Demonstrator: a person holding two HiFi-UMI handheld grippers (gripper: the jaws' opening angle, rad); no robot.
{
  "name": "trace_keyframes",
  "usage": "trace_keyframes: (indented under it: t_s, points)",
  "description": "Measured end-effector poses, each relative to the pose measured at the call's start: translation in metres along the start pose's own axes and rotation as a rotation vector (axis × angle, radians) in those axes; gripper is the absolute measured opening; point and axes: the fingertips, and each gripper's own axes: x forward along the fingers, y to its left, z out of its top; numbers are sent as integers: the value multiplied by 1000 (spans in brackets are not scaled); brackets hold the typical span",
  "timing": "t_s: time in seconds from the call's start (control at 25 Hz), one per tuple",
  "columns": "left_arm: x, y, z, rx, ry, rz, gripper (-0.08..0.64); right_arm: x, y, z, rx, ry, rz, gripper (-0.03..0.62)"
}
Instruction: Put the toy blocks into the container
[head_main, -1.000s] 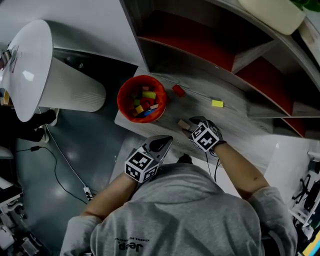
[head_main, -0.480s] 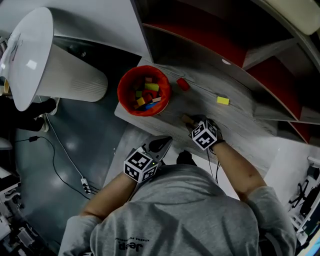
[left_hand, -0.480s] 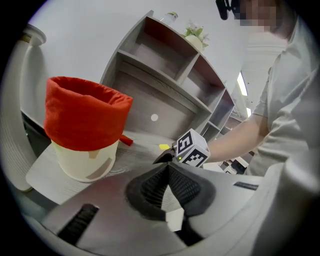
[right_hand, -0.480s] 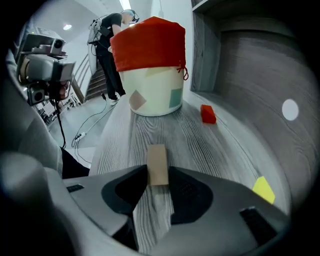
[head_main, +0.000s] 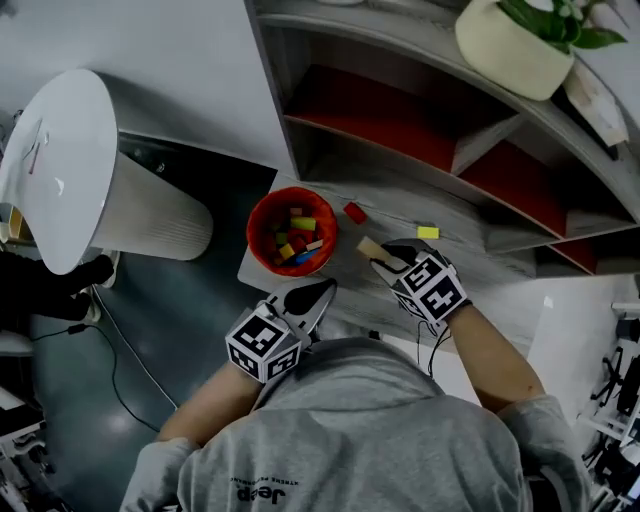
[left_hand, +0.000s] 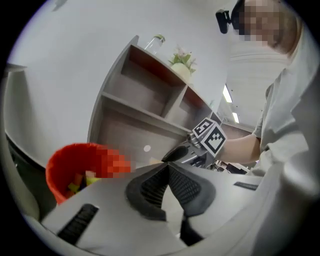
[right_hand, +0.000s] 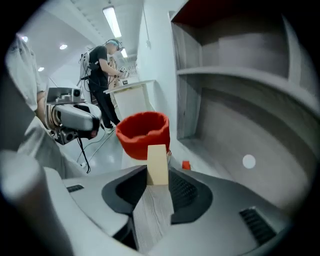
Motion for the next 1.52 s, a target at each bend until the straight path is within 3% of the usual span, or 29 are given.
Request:
trace_keyframes:
  t_s: [0.28,0.52,0.92,1.04,1.16,1.52]
  points:
    - [-32,26,87,100,-82,-36,11,-44,14,116,-81,-103,-53,161]
    - [-60,61,113,137,-91,-4,11,-19,36,160,-121,-84,-30,161]
    - [-95,96,105,101,-92,39,11,30,54,162,-149,17,-2,161]
    - [-99,99,101,92,-92,41,11,35,53,163,-129,7,-15,167]
    - [-103,100,98,82,-95,42,11,35,56,167,-114,-17,-5,261]
    - [-100,86,93,79,-92,18,11,13,53,158,-87,-60,-30,261]
